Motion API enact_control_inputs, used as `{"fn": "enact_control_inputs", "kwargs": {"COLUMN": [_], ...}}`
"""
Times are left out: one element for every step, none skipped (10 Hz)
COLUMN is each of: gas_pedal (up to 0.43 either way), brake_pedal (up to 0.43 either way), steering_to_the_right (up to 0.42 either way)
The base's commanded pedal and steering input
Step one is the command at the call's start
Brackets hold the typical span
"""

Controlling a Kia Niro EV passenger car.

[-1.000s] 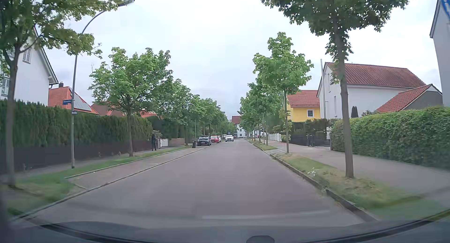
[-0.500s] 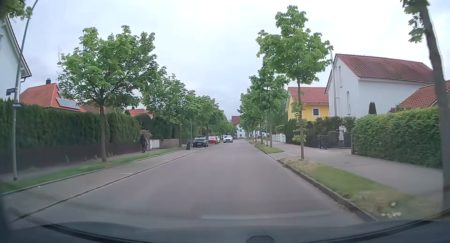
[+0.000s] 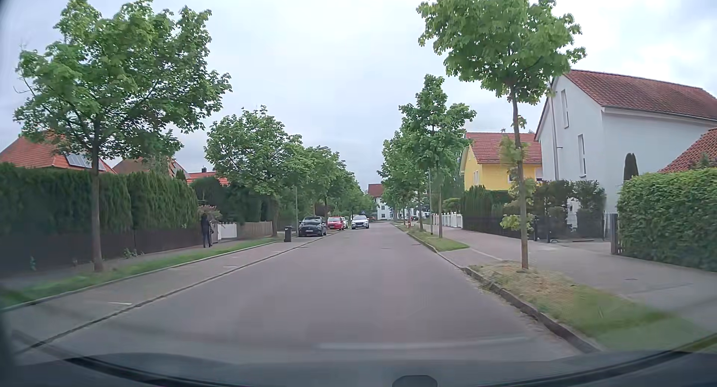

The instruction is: Follow the waypoints while adhering to traffic rules and regulations

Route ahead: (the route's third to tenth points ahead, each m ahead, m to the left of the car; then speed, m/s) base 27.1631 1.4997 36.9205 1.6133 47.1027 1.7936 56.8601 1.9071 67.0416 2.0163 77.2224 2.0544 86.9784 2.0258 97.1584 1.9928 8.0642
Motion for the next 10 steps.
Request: {"fn": "enact_control_inputs", "kwargs": {"gas_pedal": [0.000, 0.000, 0.000, 0.000, 0.000, 0.000, 0.000, 0.000, 0.000, 0.000], "brake_pedal": [0.000, 0.000, 0.000, 0.000, 0.000, 0.000, 0.000, 0.000, 0.000, 0.000], "steering_to_the_right": [0.000, 0.000, 0.000, 0.000, 0.000, 0.000, 0.000, 0.000, 0.000, 0.000]}}
